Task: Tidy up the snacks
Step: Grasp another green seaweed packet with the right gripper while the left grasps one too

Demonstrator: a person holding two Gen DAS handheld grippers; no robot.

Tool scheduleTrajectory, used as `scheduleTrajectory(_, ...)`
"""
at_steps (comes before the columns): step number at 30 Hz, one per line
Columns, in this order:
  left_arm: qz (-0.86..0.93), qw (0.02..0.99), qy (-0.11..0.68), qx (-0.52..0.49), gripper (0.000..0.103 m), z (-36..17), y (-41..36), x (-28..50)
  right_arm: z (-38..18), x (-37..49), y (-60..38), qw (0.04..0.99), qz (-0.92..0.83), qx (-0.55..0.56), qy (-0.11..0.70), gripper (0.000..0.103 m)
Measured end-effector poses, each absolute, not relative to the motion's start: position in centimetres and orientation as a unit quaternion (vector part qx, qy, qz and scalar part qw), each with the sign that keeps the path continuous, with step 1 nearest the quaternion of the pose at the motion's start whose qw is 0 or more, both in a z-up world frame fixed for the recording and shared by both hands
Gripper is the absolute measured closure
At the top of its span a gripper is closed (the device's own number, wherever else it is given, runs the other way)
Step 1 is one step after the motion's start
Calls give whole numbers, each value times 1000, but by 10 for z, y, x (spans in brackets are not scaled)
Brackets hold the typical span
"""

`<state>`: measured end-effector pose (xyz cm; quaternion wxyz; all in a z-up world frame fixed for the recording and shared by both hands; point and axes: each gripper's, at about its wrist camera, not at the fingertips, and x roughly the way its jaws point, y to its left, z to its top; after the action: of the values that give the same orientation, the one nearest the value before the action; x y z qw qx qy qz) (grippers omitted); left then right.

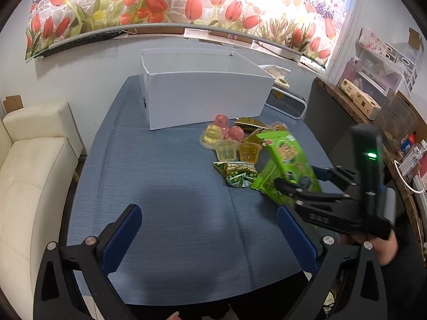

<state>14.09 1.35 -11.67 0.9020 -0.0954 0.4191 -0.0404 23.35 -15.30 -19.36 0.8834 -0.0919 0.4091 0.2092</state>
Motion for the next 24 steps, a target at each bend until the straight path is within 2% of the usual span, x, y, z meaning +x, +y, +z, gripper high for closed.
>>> scheduleTrajectory(5,-14,900,424,-96,0,-123,-19,156,-186,210,-197,891,185,-106,402,31)
scheduleTrajectory(14,22,894,440,-76,0,-145,-111,192,-171,169,-295,911,130,-49,389,31)
scheduleTrajectory(24,49,880,469,-54,0,-182,-174,238,-158,150,-347,922,114,-21,370,31)
